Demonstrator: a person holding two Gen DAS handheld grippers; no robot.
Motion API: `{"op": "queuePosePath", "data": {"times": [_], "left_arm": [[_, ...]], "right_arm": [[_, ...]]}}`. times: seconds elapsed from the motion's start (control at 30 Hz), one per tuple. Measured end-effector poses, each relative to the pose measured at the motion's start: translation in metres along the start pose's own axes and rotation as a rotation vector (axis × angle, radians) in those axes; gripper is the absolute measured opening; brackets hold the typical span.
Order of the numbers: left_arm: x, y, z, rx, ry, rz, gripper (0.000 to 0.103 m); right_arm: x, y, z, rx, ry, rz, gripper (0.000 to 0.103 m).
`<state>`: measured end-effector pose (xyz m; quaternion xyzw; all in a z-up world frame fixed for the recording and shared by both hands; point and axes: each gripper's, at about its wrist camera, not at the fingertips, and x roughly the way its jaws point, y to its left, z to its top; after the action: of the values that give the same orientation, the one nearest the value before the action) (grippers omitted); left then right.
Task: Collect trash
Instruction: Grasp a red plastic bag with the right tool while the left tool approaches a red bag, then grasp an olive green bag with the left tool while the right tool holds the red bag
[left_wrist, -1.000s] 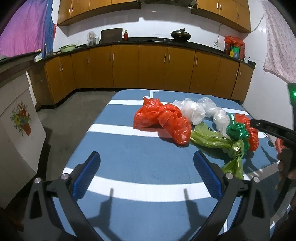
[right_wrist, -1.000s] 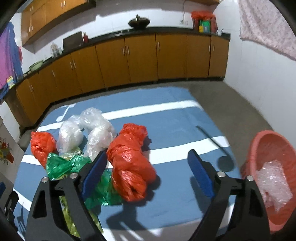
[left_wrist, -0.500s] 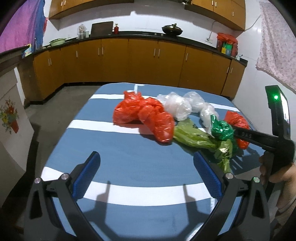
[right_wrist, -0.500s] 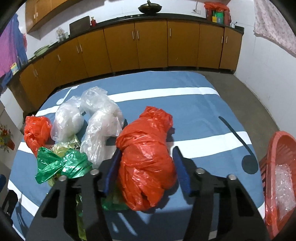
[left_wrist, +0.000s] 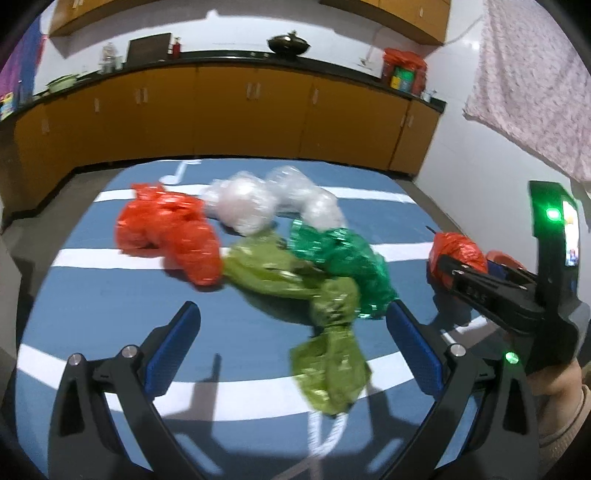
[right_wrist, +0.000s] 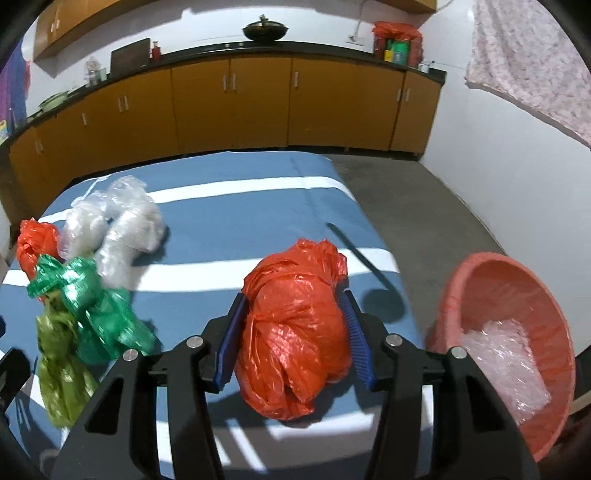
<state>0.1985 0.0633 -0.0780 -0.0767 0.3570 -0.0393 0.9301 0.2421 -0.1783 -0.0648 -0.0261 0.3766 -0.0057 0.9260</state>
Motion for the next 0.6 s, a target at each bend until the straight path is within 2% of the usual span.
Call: {"op": "queuePosePath", "data": {"times": [0.1,0.23,0.37,0.6], "left_arm": [[0.015,-0.008,0.001,0.009,0.037,0.002,0.097],[0.033,-0.006,0.004,-0.014,0.088,0.007,0.077],[0.041,0.01,0.003,-0.091,0.121,0.001,0.067],[0.05,0.019,0.004,-0.106,0.141,0.031,0.064]], "right_arm": [[0.001,-0.012,-0.003,0.028,0.011,-0.002,0.052],[0.001,-0.017,-0.004,0.036,0.016,0.0,0.052],[0.0,-0.012,-0.004,0.023,0.011,0.006,0.052],[-0.002,-0.006,-0.009,0.01,0.012,0.035,0.052]]}}
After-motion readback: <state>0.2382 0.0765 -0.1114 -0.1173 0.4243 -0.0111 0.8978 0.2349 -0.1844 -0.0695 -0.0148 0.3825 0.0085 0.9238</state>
